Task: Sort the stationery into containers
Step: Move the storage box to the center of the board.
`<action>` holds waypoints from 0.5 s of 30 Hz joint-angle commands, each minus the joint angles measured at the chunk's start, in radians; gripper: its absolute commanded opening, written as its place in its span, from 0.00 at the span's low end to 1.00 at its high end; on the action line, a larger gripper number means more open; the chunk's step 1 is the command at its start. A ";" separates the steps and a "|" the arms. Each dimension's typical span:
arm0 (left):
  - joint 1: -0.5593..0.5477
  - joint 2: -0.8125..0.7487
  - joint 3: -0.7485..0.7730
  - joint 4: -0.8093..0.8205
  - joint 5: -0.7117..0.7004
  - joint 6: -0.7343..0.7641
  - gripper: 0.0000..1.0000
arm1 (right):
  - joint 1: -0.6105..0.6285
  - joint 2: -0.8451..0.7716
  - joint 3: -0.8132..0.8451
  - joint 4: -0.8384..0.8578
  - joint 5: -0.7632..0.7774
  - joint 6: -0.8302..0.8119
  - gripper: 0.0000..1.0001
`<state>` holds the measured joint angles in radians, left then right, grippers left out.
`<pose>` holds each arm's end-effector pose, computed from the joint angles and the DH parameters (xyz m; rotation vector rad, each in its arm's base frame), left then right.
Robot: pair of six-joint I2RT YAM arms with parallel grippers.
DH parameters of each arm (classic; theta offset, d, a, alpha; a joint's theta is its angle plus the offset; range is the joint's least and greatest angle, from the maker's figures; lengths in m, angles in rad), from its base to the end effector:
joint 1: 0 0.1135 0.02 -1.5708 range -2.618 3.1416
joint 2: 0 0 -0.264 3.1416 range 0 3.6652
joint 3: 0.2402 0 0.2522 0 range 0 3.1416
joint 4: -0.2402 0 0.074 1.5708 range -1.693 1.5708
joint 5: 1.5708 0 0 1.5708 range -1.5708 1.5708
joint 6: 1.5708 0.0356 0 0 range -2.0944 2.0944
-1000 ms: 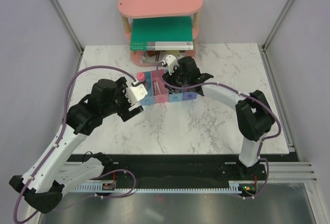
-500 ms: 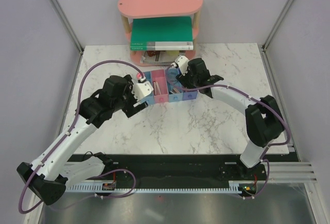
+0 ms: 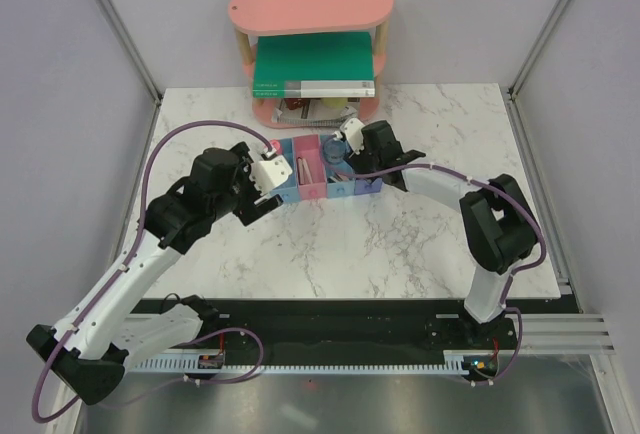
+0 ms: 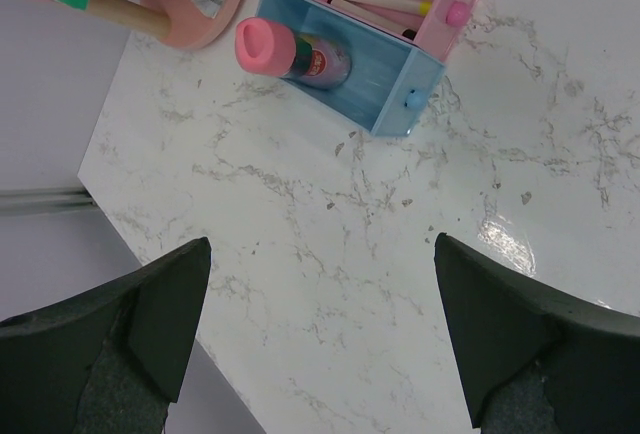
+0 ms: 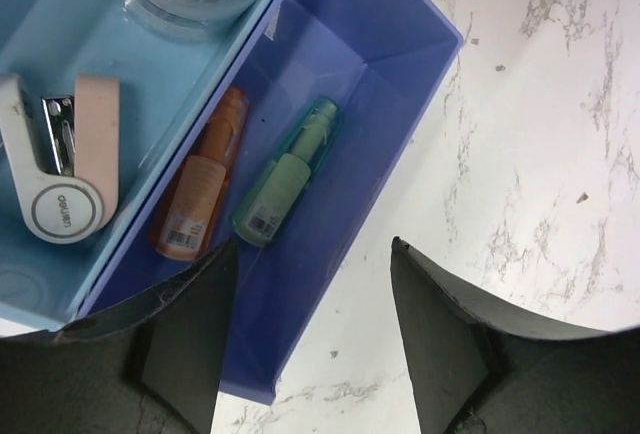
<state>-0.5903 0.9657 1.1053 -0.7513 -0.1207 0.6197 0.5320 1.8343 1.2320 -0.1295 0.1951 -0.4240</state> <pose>0.1632 -0.1042 0.3613 1.1837 1.8321 0.1484 0.3531 0.1998 0.2063 -0.9643 2.0786 -0.1686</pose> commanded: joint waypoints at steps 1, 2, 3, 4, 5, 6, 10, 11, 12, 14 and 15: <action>0.004 -0.010 -0.009 0.052 -0.007 0.032 1.00 | 0.000 -0.075 -0.092 -0.062 0.001 -0.019 0.69; 0.004 -0.010 -0.007 0.058 -0.007 0.032 1.00 | 0.000 -0.084 -0.107 -0.067 0.003 -0.022 0.70; 0.004 -0.010 -0.007 0.059 -0.005 0.029 1.00 | -0.001 -0.102 -0.121 -0.068 0.003 -0.025 0.69; 0.003 -0.010 -0.007 0.061 -0.004 0.029 1.00 | 0.000 -0.113 -0.147 -0.071 0.004 -0.028 0.70; 0.004 -0.012 -0.007 0.061 -0.004 0.029 1.00 | 0.000 -0.121 -0.160 -0.070 0.009 -0.030 0.69; 0.006 -0.013 -0.007 0.063 -0.002 0.029 1.00 | 0.000 -0.142 -0.172 -0.074 0.012 -0.033 0.69; 0.004 -0.018 -0.005 0.061 0.001 0.026 1.00 | 0.000 -0.188 -0.235 -0.075 0.021 -0.038 0.69; 0.004 -0.016 -0.004 0.061 0.001 0.022 1.00 | 0.000 -0.201 -0.242 -0.076 0.024 -0.039 0.69; 0.004 -0.016 -0.002 0.063 0.003 0.023 1.00 | -0.001 -0.205 -0.258 -0.076 0.030 -0.042 0.70; 0.004 -0.018 -0.002 0.061 0.004 0.021 1.00 | -0.003 -0.221 -0.272 -0.075 0.038 -0.047 0.69; 0.004 -0.018 -0.002 0.063 0.003 0.021 1.00 | -0.004 -0.225 -0.282 -0.073 0.038 -0.050 0.69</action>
<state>-0.5903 0.9657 1.1046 -0.7277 -0.1215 0.6220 0.5316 1.6337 1.0035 -0.1200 0.2188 -0.4545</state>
